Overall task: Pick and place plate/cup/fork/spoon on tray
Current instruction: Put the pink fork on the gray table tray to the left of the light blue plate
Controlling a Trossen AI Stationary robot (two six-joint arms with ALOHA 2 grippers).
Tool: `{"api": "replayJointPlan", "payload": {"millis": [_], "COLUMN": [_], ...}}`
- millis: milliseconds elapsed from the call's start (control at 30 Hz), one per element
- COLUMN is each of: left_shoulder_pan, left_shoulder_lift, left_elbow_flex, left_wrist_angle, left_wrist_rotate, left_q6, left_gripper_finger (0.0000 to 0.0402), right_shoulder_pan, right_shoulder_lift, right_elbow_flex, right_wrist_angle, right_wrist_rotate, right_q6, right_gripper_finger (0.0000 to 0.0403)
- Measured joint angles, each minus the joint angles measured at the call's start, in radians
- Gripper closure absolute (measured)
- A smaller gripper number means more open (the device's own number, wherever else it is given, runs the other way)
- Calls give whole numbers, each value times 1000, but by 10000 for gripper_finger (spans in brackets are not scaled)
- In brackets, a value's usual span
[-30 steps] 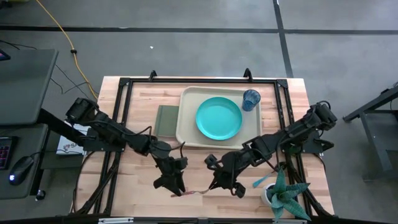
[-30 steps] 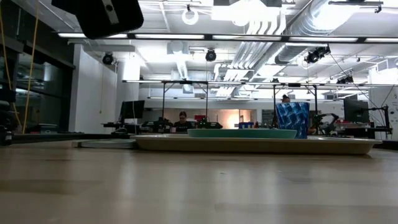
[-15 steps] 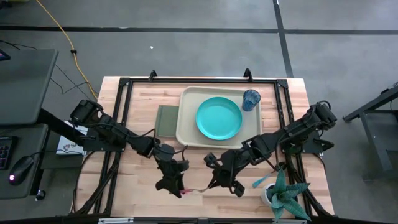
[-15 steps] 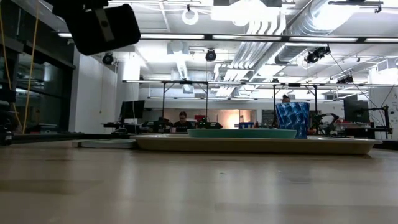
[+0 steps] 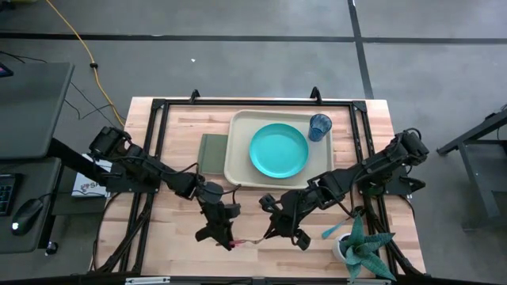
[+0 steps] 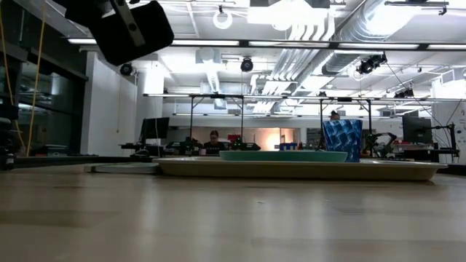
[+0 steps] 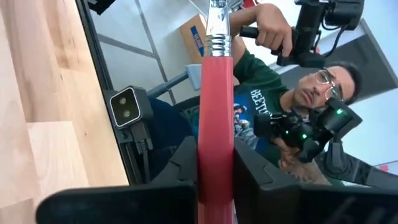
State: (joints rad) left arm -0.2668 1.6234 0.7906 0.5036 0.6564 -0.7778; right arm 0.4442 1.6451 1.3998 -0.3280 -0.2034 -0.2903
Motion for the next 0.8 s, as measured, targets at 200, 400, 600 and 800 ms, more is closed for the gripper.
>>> {"api": "replayJointPlan", "payload": {"millis": [200, 400, 600, 800], "left_shoulder_pan": [28, 67, 96, 72], "left_shoulder_lift": [-3, -37, -185, -394], "left_elbow_flex": [2, -3, -2, -9], "left_wrist_angle": [-97, -262, -600, -817], "left_wrist_rotate": [10, -14, -255, -1062], "left_q6": [75, 140, 342, 480], "left_gripper_finger": [382, 382, 382, 382], "right_shoulder_pan": [2, 0, -2, -24], "right_shoulder_lift": [-4, -64, -115, -117], "right_elbow_flex": [-2, 3, 1, -68], "right_wrist_angle": [-5, -4, -148, -185], "right_wrist_rotate": [127, 299, 457, 648], "right_q6": [132, 227, 259, 403], "right_gripper_finger": [386, 302, 222, 200]}}
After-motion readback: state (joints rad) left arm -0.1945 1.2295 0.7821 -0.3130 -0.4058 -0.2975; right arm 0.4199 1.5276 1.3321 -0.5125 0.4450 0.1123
